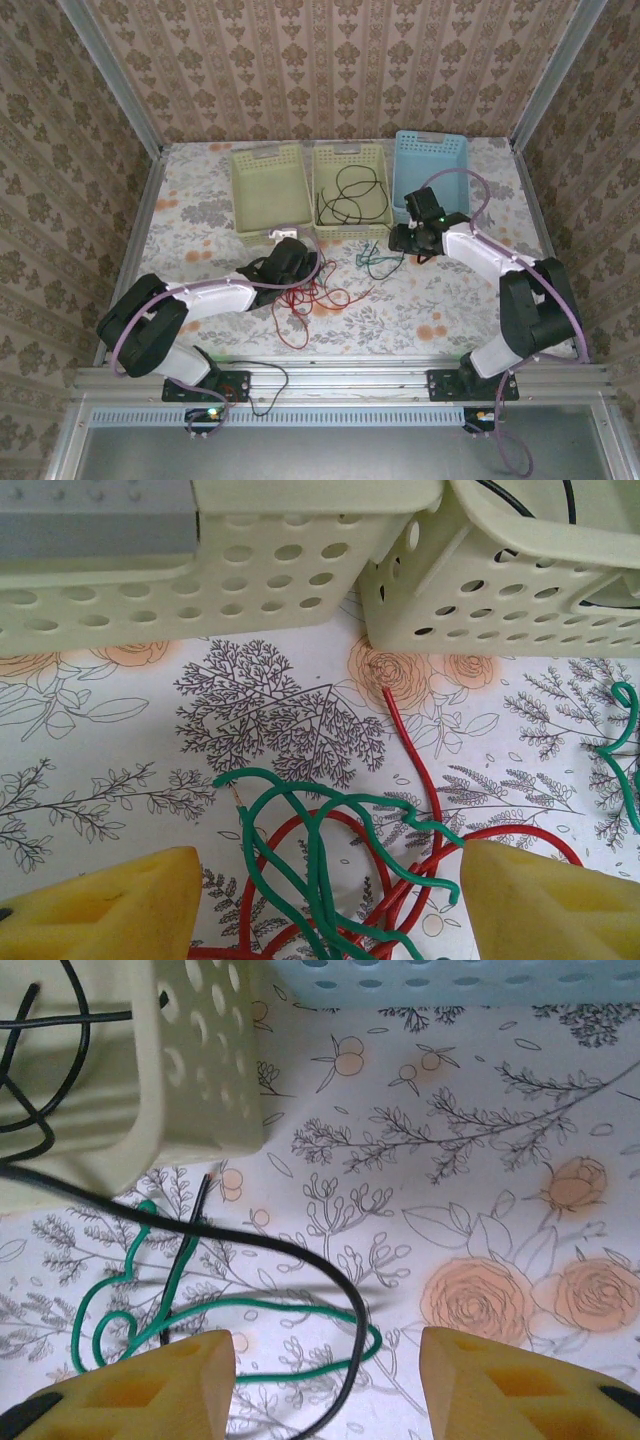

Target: Untangle the cables

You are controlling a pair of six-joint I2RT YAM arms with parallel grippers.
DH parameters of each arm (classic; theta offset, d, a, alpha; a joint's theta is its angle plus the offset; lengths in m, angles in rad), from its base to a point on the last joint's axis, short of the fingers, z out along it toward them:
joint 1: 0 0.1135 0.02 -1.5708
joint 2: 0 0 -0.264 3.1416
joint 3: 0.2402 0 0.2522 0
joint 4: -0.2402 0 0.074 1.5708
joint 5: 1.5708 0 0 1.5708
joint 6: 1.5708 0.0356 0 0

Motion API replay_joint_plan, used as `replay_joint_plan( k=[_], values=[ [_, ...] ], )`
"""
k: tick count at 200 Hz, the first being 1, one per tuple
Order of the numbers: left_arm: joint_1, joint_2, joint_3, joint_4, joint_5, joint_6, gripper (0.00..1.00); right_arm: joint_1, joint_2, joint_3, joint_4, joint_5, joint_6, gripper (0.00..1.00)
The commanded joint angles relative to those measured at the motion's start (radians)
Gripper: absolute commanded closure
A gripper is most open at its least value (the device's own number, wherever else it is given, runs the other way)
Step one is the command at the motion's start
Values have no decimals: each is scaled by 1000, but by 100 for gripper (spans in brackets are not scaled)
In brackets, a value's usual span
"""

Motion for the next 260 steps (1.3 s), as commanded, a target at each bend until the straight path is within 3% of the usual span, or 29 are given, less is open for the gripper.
replay_joint_plan(
  k=[1,30,50,67,157,193,224,260],
  values=[
    [-7,3,29,-21,3,-2,30,-7,63,5,54,19,29,50],
    [-13,-11,26,-15,7,11,30,-19,113,3,95,19,36,59],
    [-15,-22,23,2,22,29,30,-22,104,-7,111,23,38,86],
    [-16,-25,22,18,32,43,30,-23,62,-21,111,17,31,100],
    [-20,21,59,29,62,72,30,-11,-355,-54,64,-20,-68,100],
    [-20,36,75,28,72,80,30,-11,-360,41,-15,-223,-92,100],
    [-19,31,74,29,70,84,30,-10,-328,79,49,-414,-15,100],
    [-19,-3,48,28,44,71,30,-10,-282,96,200,-408,97,100]
  ],
)
